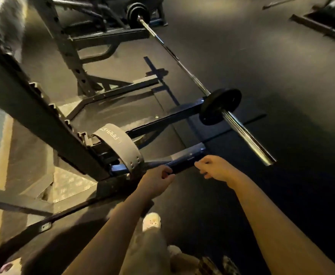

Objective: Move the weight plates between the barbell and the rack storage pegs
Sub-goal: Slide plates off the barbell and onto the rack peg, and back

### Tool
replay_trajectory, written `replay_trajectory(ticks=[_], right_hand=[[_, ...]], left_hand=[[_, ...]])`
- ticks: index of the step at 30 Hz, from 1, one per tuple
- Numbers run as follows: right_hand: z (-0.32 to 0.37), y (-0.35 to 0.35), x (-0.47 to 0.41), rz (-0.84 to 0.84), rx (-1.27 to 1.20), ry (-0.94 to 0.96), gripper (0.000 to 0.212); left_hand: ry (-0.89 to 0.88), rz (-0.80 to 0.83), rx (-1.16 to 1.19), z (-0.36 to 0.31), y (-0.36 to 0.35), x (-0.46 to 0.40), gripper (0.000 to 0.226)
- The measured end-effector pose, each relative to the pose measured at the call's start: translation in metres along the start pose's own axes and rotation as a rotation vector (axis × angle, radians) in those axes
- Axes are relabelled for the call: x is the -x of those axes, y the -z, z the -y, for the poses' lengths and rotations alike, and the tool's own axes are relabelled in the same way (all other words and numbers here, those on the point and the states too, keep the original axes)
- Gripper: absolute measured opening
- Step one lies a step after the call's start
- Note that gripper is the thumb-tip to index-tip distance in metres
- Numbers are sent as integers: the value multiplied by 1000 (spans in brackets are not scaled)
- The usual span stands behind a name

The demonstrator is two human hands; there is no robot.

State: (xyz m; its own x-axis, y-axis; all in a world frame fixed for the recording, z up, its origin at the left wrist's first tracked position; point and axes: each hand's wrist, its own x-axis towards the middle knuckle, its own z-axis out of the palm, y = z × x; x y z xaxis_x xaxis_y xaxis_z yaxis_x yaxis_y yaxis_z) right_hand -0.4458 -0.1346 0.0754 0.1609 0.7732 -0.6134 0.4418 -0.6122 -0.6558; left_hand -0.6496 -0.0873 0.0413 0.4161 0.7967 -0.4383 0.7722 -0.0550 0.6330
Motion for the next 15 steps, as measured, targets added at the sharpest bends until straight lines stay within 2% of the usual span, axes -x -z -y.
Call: replay_trajectory(ticks=[5, 8, 12, 15], right_hand=[[-26, 52, -26, -92, -65, -47, 15], [-35, 101, -55, -134, -63, -63, 19], [-50, 179, -104, -193, -34, -156, 21], [-60, 233, -137, -151, 60, -242, 22]], left_hand=[[-11, 46, -14, -40, -29, -71, 22], [-7, 104, 2, -66, -51, -127, 20], [17, 122, 29, -101, -71, -213, 25], [95, 70, 121, -124, -72, -264, 34]])
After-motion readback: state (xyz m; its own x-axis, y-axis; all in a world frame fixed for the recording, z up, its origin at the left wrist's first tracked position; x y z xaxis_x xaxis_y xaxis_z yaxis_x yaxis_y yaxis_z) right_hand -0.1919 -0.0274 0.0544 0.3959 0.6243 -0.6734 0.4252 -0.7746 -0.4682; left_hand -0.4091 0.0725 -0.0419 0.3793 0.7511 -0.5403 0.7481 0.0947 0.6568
